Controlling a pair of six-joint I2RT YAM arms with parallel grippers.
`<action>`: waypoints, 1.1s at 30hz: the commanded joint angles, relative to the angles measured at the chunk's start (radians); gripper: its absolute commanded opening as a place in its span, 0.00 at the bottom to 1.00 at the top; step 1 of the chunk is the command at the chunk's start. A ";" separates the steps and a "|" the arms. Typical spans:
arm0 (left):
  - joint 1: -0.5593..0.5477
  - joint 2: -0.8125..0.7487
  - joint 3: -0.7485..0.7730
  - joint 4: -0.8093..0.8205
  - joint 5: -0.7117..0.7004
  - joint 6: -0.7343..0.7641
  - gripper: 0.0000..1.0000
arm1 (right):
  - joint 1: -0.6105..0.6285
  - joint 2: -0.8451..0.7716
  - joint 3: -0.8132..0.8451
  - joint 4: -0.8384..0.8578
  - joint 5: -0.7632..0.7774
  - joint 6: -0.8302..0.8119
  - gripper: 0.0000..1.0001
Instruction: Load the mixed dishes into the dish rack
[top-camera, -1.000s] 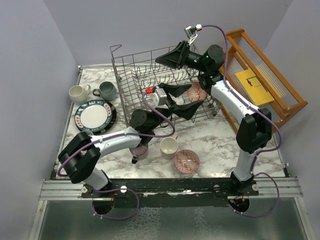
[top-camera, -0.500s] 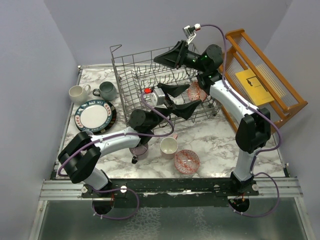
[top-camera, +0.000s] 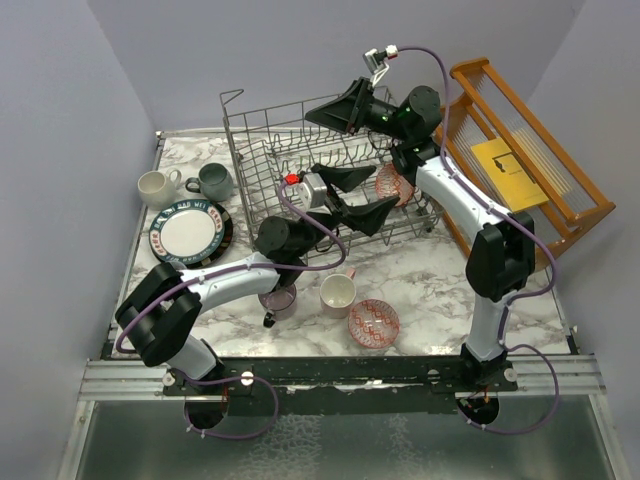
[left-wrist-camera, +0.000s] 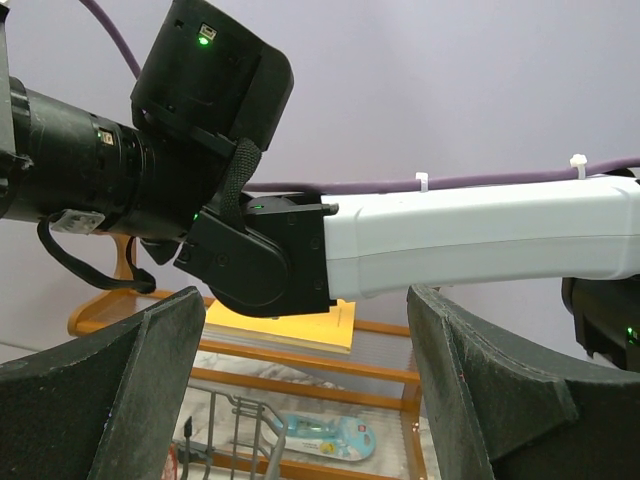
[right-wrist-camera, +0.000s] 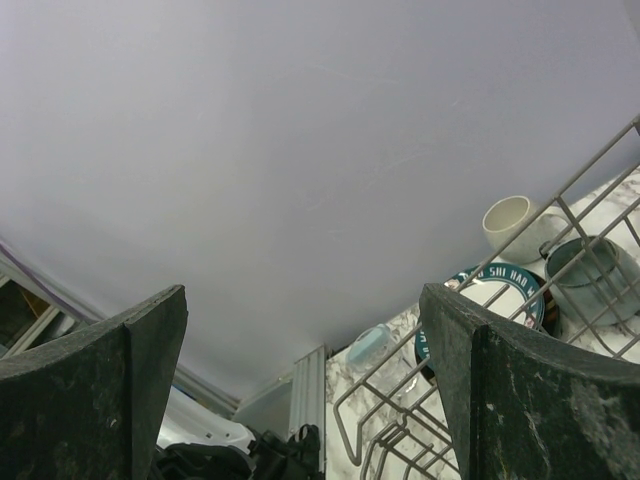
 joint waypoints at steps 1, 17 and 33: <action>0.003 -0.004 0.000 0.046 0.029 -0.019 0.85 | 0.008 -0.019 0.002 -0.011 0.007 -0.011 0.99; 0.003 -0.016 0.001 0.048 0.041 -0.050 0.84 | 0.015 -0.067 -0.029 -0.052 0.040 -0.036 0.99; -0.004 -0.017 0.020 0.041 0.060 -0.033 0.83 | 0.020 -0.090 -0.021 -0.053 0.039 -0.054 0.99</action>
